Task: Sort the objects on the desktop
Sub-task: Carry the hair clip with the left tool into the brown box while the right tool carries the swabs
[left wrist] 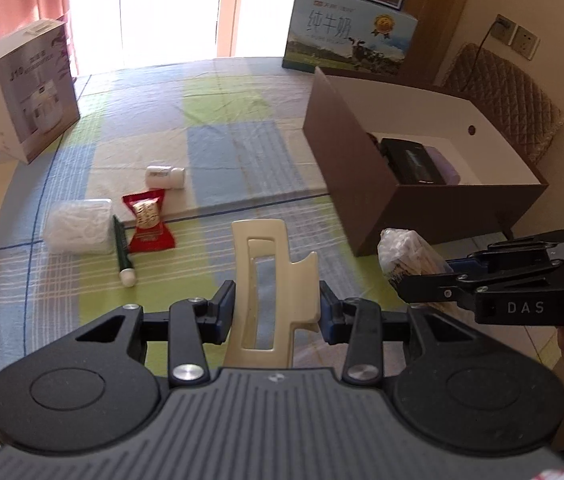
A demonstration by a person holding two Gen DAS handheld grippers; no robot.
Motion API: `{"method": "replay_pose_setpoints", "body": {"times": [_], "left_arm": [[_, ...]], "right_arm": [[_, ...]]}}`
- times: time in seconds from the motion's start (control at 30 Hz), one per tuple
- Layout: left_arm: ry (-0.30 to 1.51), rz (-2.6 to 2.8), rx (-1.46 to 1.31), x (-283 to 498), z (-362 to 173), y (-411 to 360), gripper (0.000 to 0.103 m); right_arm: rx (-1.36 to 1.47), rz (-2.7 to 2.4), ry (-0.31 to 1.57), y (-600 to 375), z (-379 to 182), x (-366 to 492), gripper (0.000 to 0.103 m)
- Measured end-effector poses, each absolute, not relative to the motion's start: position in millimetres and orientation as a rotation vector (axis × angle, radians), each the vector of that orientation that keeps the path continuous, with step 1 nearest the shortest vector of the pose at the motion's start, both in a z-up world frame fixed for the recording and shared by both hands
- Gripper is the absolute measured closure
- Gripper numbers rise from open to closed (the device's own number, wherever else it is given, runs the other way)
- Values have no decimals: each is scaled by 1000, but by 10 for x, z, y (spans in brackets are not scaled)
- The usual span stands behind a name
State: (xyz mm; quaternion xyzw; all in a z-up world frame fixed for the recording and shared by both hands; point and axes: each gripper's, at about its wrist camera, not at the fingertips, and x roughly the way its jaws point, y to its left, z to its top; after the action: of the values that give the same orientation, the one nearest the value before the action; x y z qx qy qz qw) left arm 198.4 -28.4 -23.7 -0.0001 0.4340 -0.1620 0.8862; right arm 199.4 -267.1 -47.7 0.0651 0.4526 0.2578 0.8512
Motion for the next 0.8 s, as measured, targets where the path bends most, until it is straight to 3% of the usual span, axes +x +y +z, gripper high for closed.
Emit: {"method": "replay_pose_setpoints", "body": {"times": [0.43, 0.8], "left_arm": [[804, -475, 44, 2420, 104, -1342, 67], [859, -446, 79, 3106, -55, -2058, 67]], "right_arm": [[156, 338, 812, -4003, 43, 2323, 81], [127, 269, 814, -4624, -17, 3024, 81]]}}
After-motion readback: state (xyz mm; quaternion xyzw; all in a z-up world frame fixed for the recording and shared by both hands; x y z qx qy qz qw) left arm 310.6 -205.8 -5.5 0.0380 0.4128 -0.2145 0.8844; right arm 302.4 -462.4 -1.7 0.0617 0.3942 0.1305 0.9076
